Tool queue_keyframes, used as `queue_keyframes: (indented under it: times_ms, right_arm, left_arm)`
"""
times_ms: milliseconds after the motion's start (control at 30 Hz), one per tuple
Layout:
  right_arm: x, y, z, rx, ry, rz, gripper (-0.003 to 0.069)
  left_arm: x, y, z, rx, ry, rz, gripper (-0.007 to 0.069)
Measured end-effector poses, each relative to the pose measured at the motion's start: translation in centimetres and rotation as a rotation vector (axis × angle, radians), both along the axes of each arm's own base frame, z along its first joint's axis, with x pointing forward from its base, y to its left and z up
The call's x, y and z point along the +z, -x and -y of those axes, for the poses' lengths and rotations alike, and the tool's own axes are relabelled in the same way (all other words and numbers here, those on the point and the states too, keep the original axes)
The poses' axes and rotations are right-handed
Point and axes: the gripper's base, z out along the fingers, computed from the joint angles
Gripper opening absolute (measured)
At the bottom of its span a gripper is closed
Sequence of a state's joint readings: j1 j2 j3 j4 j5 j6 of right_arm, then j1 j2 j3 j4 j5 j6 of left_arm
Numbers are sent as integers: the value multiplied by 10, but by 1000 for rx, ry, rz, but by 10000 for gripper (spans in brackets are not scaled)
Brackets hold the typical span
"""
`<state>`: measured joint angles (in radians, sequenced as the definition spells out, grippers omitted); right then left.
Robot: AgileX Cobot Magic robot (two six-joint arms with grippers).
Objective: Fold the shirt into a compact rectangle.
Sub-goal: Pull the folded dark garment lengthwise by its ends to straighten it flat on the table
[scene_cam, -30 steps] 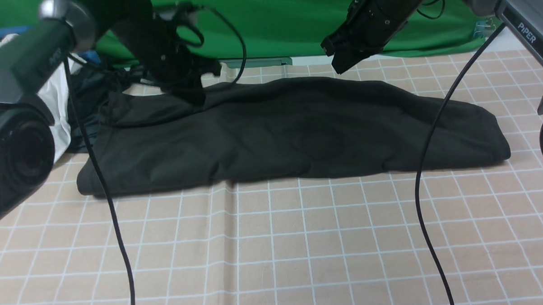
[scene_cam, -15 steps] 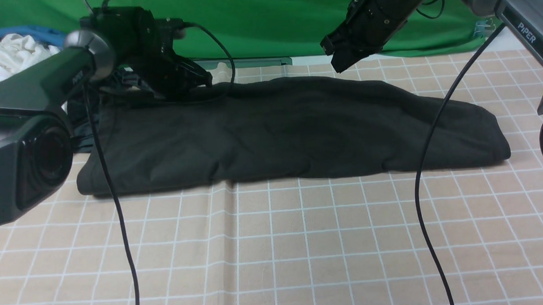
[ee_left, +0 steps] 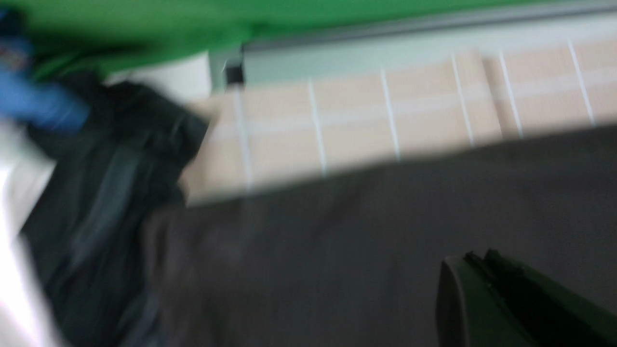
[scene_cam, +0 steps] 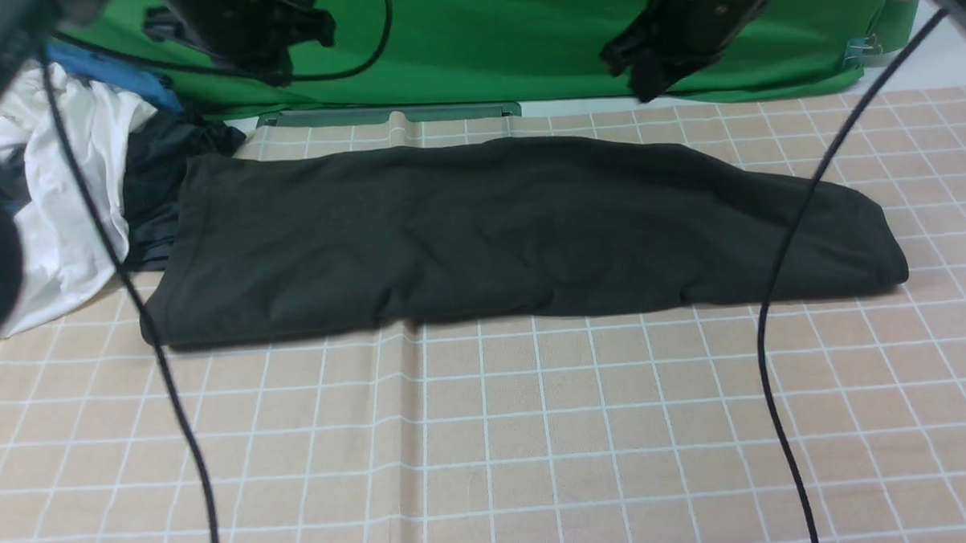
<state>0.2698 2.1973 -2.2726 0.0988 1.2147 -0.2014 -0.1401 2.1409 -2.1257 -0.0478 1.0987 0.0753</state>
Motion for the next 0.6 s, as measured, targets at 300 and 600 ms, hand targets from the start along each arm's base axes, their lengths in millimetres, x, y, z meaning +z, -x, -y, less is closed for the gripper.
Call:
queue_keyframes:
  times_ms: [300,600]
  right_arm:
    - [-28,42,106,-253,55,-232,78]
    - [-91,48,186,-510,12,-344,367]
  left_arm:
    - [-20,88,-9,14,38,-107,19]
    - [-94,115,-24,121,66,-120,19]
